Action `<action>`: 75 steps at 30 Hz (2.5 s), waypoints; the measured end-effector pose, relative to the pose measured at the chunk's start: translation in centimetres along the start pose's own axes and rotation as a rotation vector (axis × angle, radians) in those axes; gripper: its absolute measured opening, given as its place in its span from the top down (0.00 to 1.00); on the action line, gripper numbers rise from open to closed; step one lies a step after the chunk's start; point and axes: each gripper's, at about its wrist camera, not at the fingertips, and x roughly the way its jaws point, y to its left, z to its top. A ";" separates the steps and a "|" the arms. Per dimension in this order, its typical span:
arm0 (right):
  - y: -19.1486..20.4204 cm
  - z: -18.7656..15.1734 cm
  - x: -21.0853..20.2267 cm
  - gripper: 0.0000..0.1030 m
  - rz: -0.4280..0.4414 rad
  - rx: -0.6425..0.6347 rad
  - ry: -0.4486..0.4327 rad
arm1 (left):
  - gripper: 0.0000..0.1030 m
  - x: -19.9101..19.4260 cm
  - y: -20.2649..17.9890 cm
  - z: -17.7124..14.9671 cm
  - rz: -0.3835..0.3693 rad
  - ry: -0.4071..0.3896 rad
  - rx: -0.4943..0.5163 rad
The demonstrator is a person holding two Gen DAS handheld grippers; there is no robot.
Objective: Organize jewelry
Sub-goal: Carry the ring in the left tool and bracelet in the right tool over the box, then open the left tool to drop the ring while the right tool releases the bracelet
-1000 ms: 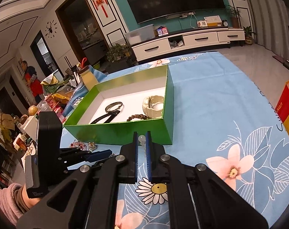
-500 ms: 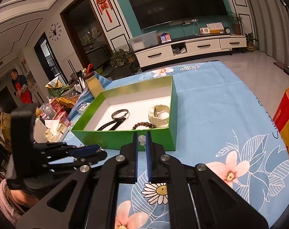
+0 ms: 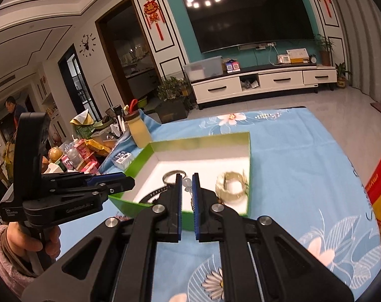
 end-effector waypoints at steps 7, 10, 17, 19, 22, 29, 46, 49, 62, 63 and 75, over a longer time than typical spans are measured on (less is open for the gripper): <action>-0.2 2.1 2.0 0.93 -0.003 -0.002 -0.018 | 0.80 2.4 0.8 1.8 -0.019 0.028 -0.035; -0.6 2.8 2.9 0.93 -0.013 -0.004 -0.017 | 0.80 3.5 0.7 2.4 -0.020 0.037 -0.032; -2.2 3.6 5.1 0.93 -0.031 0.012 0.002 | 0.80 6.5 0.8 3.5 -0.031 0.075 -0.044; -2.6 3.5 5.6 0.93 -0.035 0.018 0.013 | 0.80 7.3 0.8 3.7 -0.032 0.085 -0.043; -3.1 3.3 6.5 0.93 -0.044 0.024 0.033 | 0.80 8.5 0.7 3.8 -0.036 0.105 -0.038; -3.9 2.7 8.5 0.93 -0.051 0.042 0.084 | 0.80 10.7 1.2 3.7 -0.065 0.148 -0.061; -4.9 2.4 10.9 0.93 -0.076 0.061 0.157 | 0.80 13.5 1.8 3.6 -0.084 0.222 -0.086; -5.0 2.3 11.1 0.93 -0.080 0.061 0.169 | 0.80 13.8 1.8 3.6 -0.080 0.231 -0.086; -5.7 2.4 9.5 0.72 -0.088 0.101 0.149 | 0.39 11.4 2.2 4.2 -0.084 0.175 -0.117; -5.7 2.3 9.3 0.70 -0.089 0.105 0.145 | 0.37 10.8 2.4 4.3 -0.084 0.166 -0.118; -5.8 0.4 3.8 0.57 -0.071 0.137 0.114 | 0.17 4.4 5.8 1.0 -0.069 0.142 -0.185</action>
